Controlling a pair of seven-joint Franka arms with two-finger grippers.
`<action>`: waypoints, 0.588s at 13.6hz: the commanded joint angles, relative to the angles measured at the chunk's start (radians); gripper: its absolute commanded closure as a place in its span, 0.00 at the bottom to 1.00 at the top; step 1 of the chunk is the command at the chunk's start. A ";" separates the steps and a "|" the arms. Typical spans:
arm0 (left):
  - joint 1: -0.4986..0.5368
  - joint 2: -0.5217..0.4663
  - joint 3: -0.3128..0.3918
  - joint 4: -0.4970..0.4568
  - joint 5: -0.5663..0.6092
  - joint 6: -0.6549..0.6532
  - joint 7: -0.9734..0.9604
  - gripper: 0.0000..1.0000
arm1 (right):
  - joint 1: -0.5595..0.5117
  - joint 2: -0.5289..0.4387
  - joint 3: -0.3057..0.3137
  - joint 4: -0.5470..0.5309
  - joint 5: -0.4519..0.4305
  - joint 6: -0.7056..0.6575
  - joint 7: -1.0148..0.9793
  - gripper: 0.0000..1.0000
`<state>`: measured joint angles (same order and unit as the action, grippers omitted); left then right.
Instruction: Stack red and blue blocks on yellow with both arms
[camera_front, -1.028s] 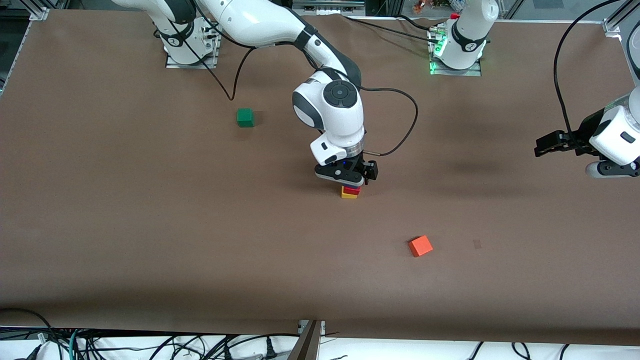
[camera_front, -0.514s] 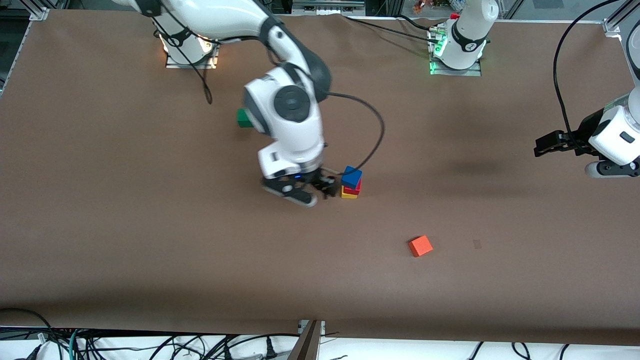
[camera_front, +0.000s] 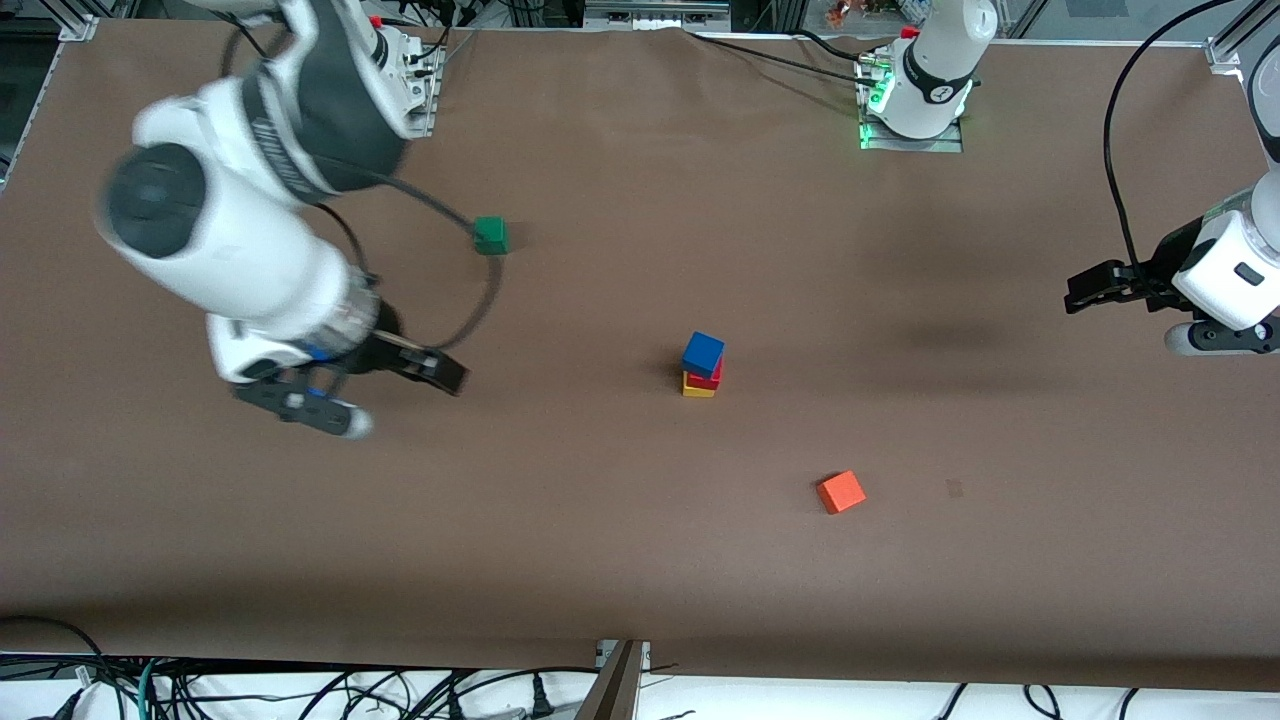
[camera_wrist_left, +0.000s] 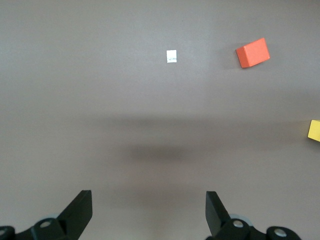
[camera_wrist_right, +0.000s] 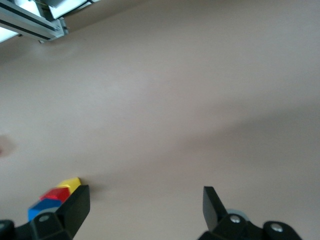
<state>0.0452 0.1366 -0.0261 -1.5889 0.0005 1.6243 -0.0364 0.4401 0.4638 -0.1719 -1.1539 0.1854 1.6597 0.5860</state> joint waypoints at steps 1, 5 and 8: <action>-0.001 -0.012 0.000 0.000 -0.004 0.000 0.004 0.00 | -0.081 -0.346 0.023 -0.459 -0.007 0.093 -0.186 0.00; -0.008 -0.011 -0.011 -0.002 -0.005 -0.001 -0.019 0.00 | -0.211 -0.499 0.089 -0.604 -0.138 0.089 -0.354 0.00; -0.008 -0.012 -0.011 -0.002 -0.005 -0.004 -0.023 0.00 | -0.235 -0.494 0.118 -0.587 -0.178 0.084 -0.391 0.00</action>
<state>0.0400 0.1366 -0.0381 -1.5890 0.0005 1.6243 -0.0522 0.2319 -0.0236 -0.0865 -1.7240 0.0292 1.7218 0.2184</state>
